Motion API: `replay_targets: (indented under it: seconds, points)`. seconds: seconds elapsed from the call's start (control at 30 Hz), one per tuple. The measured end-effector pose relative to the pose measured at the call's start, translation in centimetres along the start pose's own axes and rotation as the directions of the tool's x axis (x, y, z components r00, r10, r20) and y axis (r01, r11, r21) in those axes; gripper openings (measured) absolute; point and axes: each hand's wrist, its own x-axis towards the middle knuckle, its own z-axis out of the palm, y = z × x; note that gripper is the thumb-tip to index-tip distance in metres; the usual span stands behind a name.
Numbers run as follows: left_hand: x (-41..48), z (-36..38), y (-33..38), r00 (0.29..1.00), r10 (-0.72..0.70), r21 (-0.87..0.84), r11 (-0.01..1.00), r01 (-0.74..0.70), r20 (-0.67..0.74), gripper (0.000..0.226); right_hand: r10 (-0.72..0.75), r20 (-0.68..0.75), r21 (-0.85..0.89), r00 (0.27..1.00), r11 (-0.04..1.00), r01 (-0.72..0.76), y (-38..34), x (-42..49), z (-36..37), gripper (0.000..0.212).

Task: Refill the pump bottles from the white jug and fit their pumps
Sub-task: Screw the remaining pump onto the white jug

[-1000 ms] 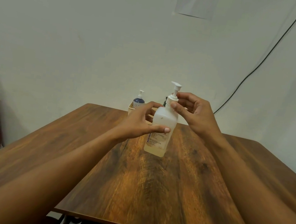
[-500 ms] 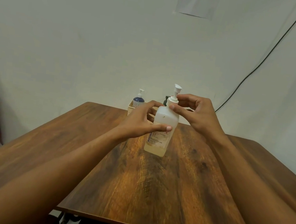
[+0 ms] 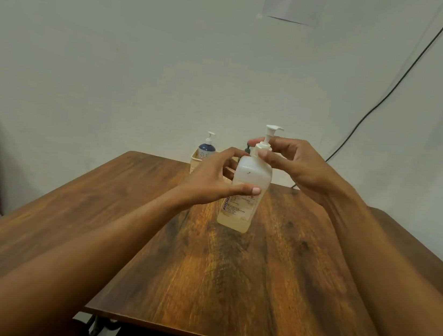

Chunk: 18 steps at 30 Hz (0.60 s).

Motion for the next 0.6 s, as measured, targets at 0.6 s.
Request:
replay_targets:
  seconds: [0.6]
  points:
    - [0.3,0.1,0.2,1.000,0.014,-0.038,0.999,-0.014,0.010,0.079,-0.070,-0.024,-0.063,0.997,0.996,0.068,-0.7,0.8,-0.6,0.024]
